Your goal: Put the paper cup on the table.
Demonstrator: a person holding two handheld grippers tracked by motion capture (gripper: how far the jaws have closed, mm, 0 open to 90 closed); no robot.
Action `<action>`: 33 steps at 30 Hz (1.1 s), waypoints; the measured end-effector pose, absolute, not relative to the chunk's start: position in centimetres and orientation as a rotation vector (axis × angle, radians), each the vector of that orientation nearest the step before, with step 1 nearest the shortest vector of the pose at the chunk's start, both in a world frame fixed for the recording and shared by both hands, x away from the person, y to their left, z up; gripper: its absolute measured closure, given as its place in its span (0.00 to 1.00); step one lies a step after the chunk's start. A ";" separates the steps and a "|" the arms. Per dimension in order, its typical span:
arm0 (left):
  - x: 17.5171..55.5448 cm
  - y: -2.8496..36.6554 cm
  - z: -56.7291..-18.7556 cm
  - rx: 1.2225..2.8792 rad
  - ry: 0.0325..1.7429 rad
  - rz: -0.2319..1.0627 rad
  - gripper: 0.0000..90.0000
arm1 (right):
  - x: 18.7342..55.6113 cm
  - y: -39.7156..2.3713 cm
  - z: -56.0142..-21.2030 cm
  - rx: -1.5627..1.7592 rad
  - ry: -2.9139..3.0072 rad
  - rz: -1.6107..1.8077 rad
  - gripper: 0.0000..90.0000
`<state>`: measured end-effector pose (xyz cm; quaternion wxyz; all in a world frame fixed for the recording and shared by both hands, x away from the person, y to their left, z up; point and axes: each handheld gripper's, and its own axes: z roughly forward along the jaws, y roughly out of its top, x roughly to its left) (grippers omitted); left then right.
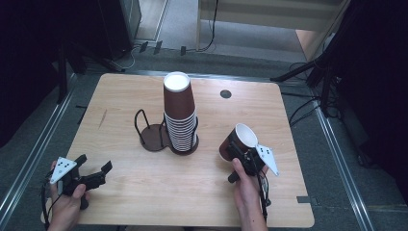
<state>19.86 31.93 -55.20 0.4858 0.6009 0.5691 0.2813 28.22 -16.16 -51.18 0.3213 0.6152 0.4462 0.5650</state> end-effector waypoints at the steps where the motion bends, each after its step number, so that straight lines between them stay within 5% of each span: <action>1: 19.9 32.0 -55.2 1.461 1.386 0.681 0.00 | 28.4 -16.1 -51.2 1.602 1.177 1.475 0.12; 33: 19.7 31.8 -55.2 1.471 1.391 0.690 0.00 | 33.0 -16.9 -51.6 1.366 1.186 1.349 0.12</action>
